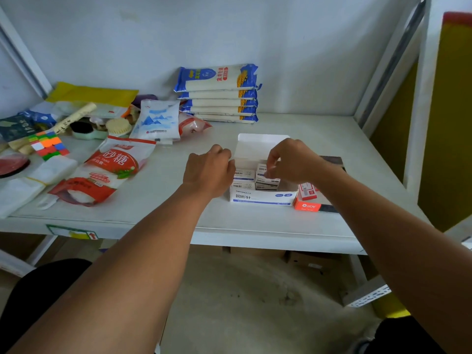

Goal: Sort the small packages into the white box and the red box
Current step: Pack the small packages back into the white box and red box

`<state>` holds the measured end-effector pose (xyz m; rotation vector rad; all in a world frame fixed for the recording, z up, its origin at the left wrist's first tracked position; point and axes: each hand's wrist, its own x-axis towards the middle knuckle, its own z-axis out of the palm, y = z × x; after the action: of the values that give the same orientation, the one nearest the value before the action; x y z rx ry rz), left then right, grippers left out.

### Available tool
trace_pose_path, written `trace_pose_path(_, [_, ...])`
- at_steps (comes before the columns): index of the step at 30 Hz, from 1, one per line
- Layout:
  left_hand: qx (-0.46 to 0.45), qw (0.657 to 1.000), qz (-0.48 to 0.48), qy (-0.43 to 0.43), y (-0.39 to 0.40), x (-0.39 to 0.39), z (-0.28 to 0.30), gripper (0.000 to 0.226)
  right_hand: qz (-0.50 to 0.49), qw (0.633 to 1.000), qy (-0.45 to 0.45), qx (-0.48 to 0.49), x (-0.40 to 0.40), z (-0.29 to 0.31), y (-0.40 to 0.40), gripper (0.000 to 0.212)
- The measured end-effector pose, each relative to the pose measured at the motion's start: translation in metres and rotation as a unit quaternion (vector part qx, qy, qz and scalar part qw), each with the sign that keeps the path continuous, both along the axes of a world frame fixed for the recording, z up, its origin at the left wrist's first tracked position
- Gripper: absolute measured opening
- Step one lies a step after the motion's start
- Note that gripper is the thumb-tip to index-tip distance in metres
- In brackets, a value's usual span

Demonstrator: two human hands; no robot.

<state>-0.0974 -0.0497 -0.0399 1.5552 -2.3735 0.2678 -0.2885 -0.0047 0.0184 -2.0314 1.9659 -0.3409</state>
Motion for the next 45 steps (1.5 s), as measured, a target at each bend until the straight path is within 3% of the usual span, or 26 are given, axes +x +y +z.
trace_pose_path(6, [-0.011, 1.0, 0.0, 0.006, 0.0, 0.002, -0.001, 0.035, 0.024, 0.999, 0.024, -0.037, -0.002, -0.001, 0.003, 0.022])
trace_pose_path(13, [-0.014, 1.0, -0.005, 0.007, 0.0, 0.002, 0.0, 0.034, 0.037, 0.997, 0.072, -0.005, -0.004, -0.006, 0.006, 0.048])
trace_pose_path(17, [-0.021, 1.0, -0.009, 0.01, 0.0, 0.002, -0.002, 0.034, 0.037, 0.997, 0.07, 0.006, -0.009, -0.004, 0.006, 0.039])
trace_pose_path(24, [-0.017, 1.0, -0.004, 0.016, -0.002, 0.0, -0.003, 0.034, 0.102, 0.986, 0.061, 0.114, -0.007, 0.011, 0.009, 0.027])
trace_pose_path(35, [-0.005, 1.0, -0.003, 0.015, -0.004, 0.0, -0.003, 0.035, 0.046, 0.985, 0.13, 0.099, 0.003, 0.008, 0.004, 0.029])
trace_pose_path(38, [-0.003, 1.0, -0.006, 0.017, -0.003, -0.001, -0.003, 0.035, 0.049, 0.982, 0.115, 0.14, 0.008, 0.007, 0.003, 0.032])
trace_pose_path(45, [-0.008, 1.0, -0.009, 0.018, -0.003, 0.001, -0.002, 0.035, 0.027, 0.99, 0.058, 0.123, 0.003, 0.007, 0.0, 0.032])
